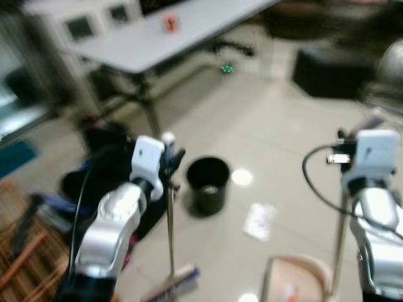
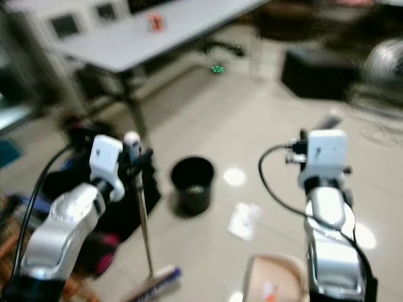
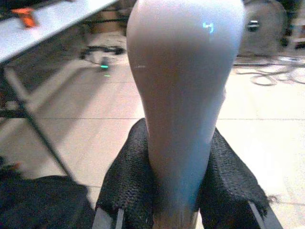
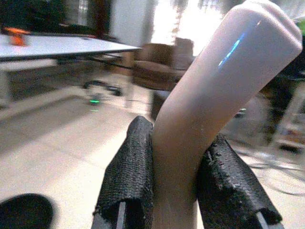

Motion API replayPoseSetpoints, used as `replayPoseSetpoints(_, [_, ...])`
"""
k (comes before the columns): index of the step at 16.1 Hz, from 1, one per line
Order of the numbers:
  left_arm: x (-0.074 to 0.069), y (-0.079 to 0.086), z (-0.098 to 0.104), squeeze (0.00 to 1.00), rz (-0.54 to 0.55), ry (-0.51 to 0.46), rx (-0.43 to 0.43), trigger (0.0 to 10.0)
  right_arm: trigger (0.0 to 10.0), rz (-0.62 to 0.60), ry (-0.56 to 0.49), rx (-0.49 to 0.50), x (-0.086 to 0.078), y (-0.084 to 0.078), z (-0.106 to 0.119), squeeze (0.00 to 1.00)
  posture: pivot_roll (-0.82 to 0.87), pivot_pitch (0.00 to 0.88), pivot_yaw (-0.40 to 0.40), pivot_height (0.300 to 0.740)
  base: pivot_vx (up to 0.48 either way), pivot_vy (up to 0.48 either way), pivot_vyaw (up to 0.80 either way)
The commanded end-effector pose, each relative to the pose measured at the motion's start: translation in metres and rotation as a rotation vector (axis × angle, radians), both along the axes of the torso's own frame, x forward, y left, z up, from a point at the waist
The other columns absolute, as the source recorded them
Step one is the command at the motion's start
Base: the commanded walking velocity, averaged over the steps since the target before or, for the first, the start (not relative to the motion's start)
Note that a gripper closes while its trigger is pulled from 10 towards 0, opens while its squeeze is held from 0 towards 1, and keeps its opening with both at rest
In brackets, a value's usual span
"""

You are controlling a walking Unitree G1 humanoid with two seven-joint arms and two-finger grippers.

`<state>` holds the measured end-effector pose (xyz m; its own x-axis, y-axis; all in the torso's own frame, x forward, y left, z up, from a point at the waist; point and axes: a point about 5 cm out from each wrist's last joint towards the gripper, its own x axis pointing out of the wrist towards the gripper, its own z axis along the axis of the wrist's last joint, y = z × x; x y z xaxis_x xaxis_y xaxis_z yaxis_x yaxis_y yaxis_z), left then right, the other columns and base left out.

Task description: Sweep floor

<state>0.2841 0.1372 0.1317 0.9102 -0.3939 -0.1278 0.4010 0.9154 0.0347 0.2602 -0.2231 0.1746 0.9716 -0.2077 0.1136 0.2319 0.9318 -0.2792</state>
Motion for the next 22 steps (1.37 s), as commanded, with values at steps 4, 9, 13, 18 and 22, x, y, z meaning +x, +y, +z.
replayPoseSetpoints(4, [0.003, 0.003, 0.011, 0.0, 0.023, -0.035, -0.048, 10.0, 10.0, 0.039, -0.11, -0.04, 0.003, 0.008, 0.029, 0.0, -0.15, 0.0, 0.055, 0.74, 0.0, 0.0, -0.8])
replayPoseSetpoints(9, [0.006, 0.008, 0.03, 0.0, 0.111, -0.22, -0.005, 10.0, 10.0, 0.036, -0.141, -0.01, 0.011, 0.008, 0.036, 0.0, -0.11, 0.0, 0.024, 0.74, 0.0, 0.0, -0.8])
replayPoseSetpoints(13, [0.004, 0.005, 0.035, 0.0, 0.095, -0.278, 0.001, 10.0, 10.0, 0.039, -0.182, 0.085, 0.014, 0.016, 0.03, 0.0, -0.09, 0.0, 0.023, 0.74, 0.075, 0.0, -0.8])
replayPoseSetpoints(18, [0.005, -0.004, 0.033, 0.0, 0.051, -0.29, 0.011, 10.0, 10.0, 0.002, -0.134, 0.039, 0.015, 0.019, 0.016, 0.0, -0.1, 0.0, 0.032, 0.74, 0.382, 0.0, 0.0])
replayPoseSetpoints(22, [0.008, -0.006, 0.03, 0.0, 0.04, -0.286, 0.03, 10.0, 10.0, 0.073, -0.128, 0.049, 0.018, 0.028, 0.017, 0.0, -0.11, 0.0, 0.035, 0.74, 0.384, 0.0, 0.0])
